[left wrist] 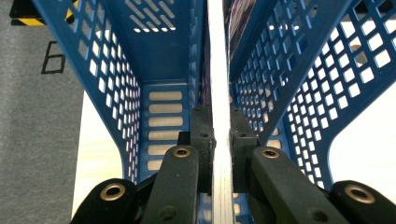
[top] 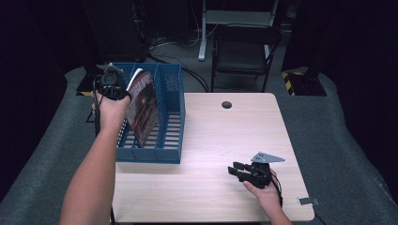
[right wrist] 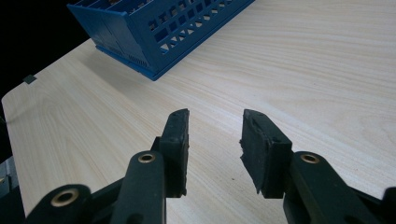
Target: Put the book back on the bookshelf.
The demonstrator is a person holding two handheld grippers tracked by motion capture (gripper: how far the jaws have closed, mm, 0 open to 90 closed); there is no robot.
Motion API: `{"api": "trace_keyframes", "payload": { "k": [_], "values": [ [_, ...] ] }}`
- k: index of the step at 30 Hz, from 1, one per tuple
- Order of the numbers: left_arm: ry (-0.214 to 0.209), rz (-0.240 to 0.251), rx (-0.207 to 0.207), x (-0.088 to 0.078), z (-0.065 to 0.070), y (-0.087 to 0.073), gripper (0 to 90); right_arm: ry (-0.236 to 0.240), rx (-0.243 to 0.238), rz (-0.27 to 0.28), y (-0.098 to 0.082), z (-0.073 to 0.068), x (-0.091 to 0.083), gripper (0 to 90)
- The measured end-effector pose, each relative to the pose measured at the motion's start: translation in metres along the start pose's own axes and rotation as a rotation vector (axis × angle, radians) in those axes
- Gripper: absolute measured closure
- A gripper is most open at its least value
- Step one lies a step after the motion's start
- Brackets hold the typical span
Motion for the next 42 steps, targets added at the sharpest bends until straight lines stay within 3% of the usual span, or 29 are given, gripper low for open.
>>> {"api": "trace_keyframes", "payload": {
  "k": [3, 12, 18, 23, 28, 37, 39, 42],
  "values": [
    [-0.02, -0.004, 0.0, 0.0, 0.003, 0.003, 84.2, 0.001, -0.003, 0.001, 0.0, 0.0, 0.0, 61.5],
    [-0.015, 0.01, 0.006, 0.002, 0.009, 0.007, 84.2, -0.008, -0.005, 0.007, 0.001, 0.002, -0.001, 61.7],
    [-0.012, 0.051, -0.002, -0.003, 0.008, 0.014, 84.3, -0.016, 0.004, 0.007, 0.001, 0.004, -0.002, 61.8],
    [-0.014, 0.082, -0.042, 0.002, 0.005, 0.016, 84.2, -0.013, 0.0, 0.007, 0.001, 0.003, -0.001, 61.8],
    [-0.027, 0.073, -0.065, 0.011, 0.003, 0.012, 84.2, -0.012, 0.004, 0.004, 0.0, 0.002, 0.0, 61.8],
    [-0.029, 0.079, -0.077, 0.013, -0.003, 0.014, 83.7, -0.002, 0.001, -0.008, -0.001, 0.001, 0.002, 61.8],
    [-0.022, 0.094, -0.085, 0.013, -0.006, 0.013, 81.3, -0.001, 0.001, -0.014, -0.002, 0.0, 0.002, 61.8],
    [-0.029, 0.076, -0.083, 0.015, -0.008, 0.011, 74.2, 0.005, -0.008, -0.011, -0.001, 0.0, 0.002, 61.7]
  ]
}}
Point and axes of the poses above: each handheld gripper's, and its own axes: x roughly forward along the jaws, y roughly out of its top, z roughly to its right, the point moved 9 cm from there along x, roughly forward along the jaws, and after that the axes turned 2 degrees about z, right-handed, at the moved point
